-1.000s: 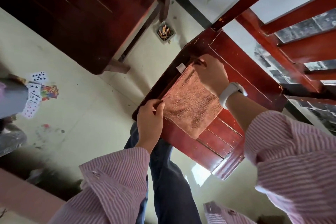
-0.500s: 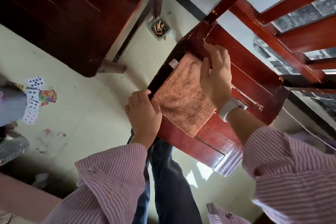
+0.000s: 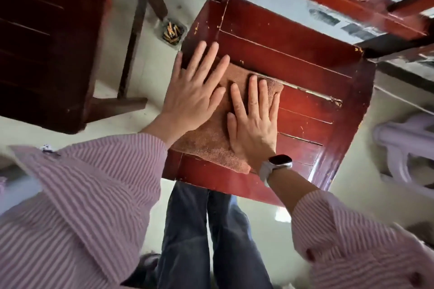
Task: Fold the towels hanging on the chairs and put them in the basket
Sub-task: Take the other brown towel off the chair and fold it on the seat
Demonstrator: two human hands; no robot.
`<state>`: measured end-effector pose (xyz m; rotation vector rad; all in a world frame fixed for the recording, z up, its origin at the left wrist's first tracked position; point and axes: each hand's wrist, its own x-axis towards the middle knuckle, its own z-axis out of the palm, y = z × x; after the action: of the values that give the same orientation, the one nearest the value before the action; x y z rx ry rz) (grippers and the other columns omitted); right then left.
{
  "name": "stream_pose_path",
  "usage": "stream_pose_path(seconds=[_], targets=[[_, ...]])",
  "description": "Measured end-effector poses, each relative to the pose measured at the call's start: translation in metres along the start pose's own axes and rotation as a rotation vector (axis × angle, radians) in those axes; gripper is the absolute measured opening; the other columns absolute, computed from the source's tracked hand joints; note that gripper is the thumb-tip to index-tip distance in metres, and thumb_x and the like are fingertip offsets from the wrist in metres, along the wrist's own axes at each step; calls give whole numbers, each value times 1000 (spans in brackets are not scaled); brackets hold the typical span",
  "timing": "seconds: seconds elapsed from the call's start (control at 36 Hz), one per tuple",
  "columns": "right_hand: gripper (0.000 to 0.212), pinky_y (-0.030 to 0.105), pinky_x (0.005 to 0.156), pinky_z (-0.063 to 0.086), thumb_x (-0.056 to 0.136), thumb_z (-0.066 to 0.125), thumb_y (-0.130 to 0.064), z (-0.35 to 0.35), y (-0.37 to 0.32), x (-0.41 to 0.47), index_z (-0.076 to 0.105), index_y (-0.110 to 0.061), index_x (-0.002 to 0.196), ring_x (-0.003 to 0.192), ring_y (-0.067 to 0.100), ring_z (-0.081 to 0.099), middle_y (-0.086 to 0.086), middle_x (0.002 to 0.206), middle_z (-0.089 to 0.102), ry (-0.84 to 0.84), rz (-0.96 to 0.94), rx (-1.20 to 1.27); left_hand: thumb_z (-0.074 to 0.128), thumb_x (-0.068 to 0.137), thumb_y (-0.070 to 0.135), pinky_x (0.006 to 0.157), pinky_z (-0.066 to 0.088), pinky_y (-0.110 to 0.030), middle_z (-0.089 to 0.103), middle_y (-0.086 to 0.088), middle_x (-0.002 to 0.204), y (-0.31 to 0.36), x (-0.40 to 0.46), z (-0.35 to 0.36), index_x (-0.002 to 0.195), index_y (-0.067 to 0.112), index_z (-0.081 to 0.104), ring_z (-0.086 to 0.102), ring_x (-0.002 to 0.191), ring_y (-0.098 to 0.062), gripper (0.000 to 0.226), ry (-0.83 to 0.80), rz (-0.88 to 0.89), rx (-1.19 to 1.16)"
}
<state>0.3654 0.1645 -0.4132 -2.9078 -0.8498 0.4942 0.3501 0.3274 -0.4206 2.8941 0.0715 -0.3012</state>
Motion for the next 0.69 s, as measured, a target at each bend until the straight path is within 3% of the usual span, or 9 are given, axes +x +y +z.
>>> stream_pose_path(seconds=[0.25, 0.44, 0.56, 0.61, 0.67, 0.69], targets=[[57, 52, 115, 8, 90, 37, -30, -11, -9, -23, 24, -17, 144, 142, 29, 13, 16, 152, 21, 14, 27, 82, 30, 95, 39, 109, 20, -57, 21, -12, 153, 0, 3, -5, 145, 16, 21, 17, 142, -29, 56, -68, 12, 70], [53, 52, 112, 16, 89, 36, -36, 8, -26, -86, 32, -23, 141, 141, 25, 22, 10, 151, 27, -173, -233, -13, 29, 92, 44, 108, 19, -59, 26, -11, 151, -4, 9, -17, 145, 15, 23, 19, 141, -31, 60, -153, 62, 52], [45, 50, 112, 20, 90, 39, -30, 1, -21, -81, 45, -18, 133, 138, 26, 30, 11, 146, 36, -78, -234, 158, 29, 91, 44, 110, 13, -58, 23, -11, 152, -5, 13, -23, 145, 15, 20, 16, 142, -30, 62, -191, 70, 60], [37, 48, 107, 31, 88, 44, -23, -6, -16, -82, 54, -12, 122, 128, 26, 41, 13, 134, 51, 69, -122, 312, 34, 91, 39, 111, 9, -57, 25, -9, 152, -2, 17, -29, 145, 14, 23, 16, 142, -28, 61, -173, 101, 42], [34, 45, 93, 42, 86, 46, -25, -16, -13, -82, 54, -8, 114, 110, 24, 46, 13, 117, 57, 121, 222, 416, 37, 92, 34, 112, 7, -56, 29, -7, 151, 2, 23, -33, 144, 14, 27, 20, 141, -25, 56, -167, 174, 32], [33, 44, 88, 44, 86, 48, -29, -21, -12, -82, 53, -7, 112, 103, 24, 46, 13, 111, 56, 70, 465, 488, 38, 93, 31, 113, 7, -56, 33, -7, 149, 4, 26, -33, 143, 14, 29, 23, 140, -24, 54, -172, 211, 30]])
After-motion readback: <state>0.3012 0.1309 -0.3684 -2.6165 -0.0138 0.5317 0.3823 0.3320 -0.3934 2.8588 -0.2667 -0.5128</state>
